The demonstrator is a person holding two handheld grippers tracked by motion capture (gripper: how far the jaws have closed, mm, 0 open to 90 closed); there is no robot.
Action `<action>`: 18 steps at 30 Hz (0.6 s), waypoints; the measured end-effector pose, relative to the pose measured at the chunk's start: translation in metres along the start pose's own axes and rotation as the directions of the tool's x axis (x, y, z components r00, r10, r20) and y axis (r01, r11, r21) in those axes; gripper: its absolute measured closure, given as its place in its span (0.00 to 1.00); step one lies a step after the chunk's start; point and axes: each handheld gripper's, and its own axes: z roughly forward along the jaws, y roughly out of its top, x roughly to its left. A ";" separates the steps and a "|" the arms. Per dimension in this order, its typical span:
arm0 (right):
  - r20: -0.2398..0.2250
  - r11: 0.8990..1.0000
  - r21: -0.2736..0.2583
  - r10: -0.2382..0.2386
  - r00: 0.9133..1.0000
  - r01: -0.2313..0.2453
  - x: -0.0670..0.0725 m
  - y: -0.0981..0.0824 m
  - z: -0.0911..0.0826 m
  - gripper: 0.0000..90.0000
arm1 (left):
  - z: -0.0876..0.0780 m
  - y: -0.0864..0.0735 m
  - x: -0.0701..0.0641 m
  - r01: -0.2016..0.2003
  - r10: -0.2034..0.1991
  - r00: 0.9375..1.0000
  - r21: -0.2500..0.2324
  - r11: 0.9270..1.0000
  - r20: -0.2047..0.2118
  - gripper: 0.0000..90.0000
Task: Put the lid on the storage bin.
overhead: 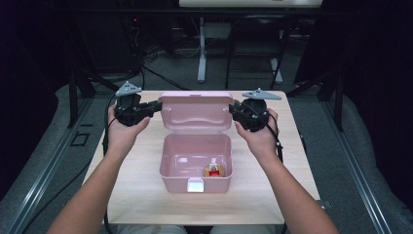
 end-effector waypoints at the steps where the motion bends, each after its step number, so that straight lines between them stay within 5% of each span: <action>1: -0.003 1.000 0.000 -0.001 1.000 0.001 0.000 0.000 0.000 0.90 | -0.001 0.000 0.000 -0.002 0.002 1.000 0.000 1.000 0.003 0.91; 18: -0.038 1.000 0.000 -0.017 0.999 0.017 0.003 -0.004 -0.010 0.82 | -0.012 -0.006 -0.007 -0.017 0.017 0.999 -0.002 1.000 0.027 0.86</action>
